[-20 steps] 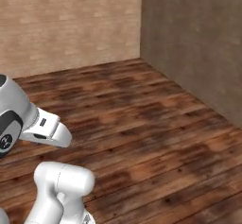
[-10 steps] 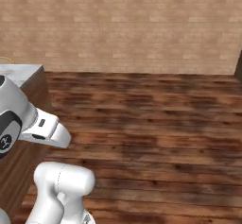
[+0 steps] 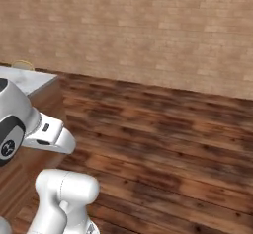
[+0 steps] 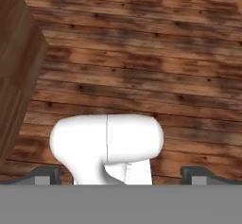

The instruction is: Place two dumplings into each of the tupperware containers and then place the containers in the fridge.

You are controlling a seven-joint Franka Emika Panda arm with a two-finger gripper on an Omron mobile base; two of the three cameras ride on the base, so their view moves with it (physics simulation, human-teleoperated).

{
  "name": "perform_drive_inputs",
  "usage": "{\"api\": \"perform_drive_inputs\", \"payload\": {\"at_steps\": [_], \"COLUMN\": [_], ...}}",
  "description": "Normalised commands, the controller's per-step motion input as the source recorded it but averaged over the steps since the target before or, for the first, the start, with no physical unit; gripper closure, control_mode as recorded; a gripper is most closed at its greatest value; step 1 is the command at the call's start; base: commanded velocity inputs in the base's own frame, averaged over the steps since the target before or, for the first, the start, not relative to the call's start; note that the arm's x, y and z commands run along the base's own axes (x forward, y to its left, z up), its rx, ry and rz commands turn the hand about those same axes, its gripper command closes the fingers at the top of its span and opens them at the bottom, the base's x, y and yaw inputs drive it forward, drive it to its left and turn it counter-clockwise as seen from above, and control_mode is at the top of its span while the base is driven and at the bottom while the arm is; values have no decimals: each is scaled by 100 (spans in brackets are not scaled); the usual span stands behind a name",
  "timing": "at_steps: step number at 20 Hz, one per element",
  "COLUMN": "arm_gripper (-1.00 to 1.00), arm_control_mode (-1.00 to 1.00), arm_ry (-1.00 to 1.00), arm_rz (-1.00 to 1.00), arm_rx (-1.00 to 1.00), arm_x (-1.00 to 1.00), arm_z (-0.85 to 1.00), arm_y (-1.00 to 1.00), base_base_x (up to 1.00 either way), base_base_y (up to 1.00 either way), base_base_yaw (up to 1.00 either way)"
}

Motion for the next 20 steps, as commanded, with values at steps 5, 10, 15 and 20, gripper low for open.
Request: {"api": "perform_drive_inputs", "payload": {"at_steps": [5,10,15,20], "arm_gripper": [-100,-100,-100,-100], "arm_control_mode": [100,100,100,100], "arm_ry": [0,0,0,0], "arm_rz": [0,0,0,0], "arm_rx": [0,0,0,0], "arm_x": [0,0,0,0], "arm_z": [0,0,0,0], "arm_y": [0,0,0,0], "base_base_x": [100,100,100,100], "base_base_y": [-59,-59,-77,-81], "base_base_yaw": [49,49,44,43]}}
